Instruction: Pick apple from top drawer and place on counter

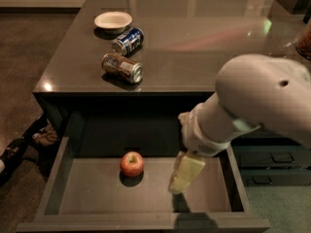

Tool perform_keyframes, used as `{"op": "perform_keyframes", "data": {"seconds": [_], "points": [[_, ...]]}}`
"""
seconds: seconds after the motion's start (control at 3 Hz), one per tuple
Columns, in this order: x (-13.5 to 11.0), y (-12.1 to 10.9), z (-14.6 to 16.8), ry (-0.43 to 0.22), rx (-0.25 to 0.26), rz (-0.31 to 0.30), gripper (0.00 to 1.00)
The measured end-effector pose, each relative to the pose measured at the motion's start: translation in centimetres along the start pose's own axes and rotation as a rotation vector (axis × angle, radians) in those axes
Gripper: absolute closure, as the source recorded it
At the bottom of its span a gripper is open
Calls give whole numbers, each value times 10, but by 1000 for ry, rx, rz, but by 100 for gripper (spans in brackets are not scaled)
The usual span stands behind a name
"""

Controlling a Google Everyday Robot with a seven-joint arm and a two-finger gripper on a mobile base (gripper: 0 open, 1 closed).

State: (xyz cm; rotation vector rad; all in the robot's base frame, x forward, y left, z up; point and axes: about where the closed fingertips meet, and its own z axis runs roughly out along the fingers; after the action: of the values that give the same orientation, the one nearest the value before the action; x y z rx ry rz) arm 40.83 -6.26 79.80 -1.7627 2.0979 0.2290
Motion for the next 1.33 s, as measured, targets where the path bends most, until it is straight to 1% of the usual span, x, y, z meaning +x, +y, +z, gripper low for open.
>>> {"op": "perform_keyframes", "data": {"seconds": [0.33,0.67,1.0,1.33], "points": [[-32,25,36,-55,-43,-21,0],[-61,48,71,-41,-30,-67,0],[-61,47,72,-37,-20,-41,0],[-62,47,72,-39,-20,-42,0]]}}
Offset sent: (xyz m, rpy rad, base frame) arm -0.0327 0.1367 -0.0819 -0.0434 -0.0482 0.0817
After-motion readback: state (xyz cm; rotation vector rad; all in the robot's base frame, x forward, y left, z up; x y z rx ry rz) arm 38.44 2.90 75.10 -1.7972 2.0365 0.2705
